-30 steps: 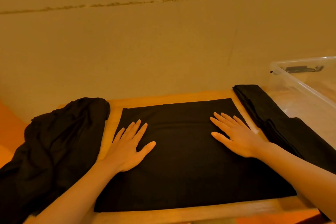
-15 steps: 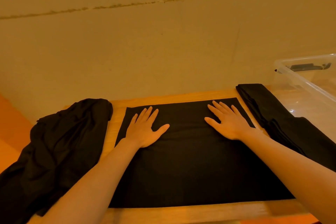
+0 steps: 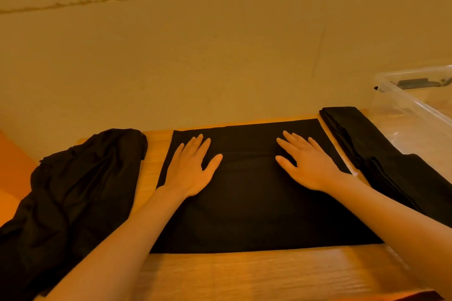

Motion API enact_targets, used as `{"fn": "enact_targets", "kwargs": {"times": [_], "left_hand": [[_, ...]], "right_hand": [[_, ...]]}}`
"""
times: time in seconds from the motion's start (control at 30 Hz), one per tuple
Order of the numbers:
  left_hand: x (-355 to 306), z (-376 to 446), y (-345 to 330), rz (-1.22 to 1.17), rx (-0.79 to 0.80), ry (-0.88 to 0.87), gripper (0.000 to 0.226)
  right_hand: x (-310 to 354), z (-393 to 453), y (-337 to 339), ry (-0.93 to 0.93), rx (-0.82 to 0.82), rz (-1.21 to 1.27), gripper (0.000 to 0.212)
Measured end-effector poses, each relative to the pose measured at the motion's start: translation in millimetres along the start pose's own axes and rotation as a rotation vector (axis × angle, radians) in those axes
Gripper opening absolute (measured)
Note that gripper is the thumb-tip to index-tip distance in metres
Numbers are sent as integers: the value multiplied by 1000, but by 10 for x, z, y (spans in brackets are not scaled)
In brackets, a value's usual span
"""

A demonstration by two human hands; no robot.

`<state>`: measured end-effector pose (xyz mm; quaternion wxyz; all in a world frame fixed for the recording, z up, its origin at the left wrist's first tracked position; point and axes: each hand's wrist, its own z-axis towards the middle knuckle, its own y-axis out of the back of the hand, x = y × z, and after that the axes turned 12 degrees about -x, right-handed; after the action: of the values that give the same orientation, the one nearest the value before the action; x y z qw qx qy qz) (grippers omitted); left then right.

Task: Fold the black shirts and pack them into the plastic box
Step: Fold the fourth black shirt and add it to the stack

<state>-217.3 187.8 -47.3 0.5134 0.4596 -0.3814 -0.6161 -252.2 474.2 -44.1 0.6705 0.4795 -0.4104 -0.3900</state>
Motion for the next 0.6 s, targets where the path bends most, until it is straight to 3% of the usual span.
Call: {"fn": "enact_targets", "kwargs": {"times": [0.13, 0.23, 0.4, 0.5, 0.6], "left_hand": [[87, -467, 46, 22, 98, 30, 80], [191, -668, 76, 33, 89, 63, 91], [170, -685, 108, 21, 87, 79, 84], [116, -768, 189, 22, -7, 69, 86], [6, -1056, 302, -25, -69, 28, 90]], "right_hand": [[81, -392, 46, 0, 118, -34, 85], [31, -588, 30, 0, 88, -29, 91], [33, -621, 64, -52, 80, -25, 78], [109, -742, 141, -72, 12, -54, 67], [221, -1069, 245, -22, -37, 21, 71]]}}
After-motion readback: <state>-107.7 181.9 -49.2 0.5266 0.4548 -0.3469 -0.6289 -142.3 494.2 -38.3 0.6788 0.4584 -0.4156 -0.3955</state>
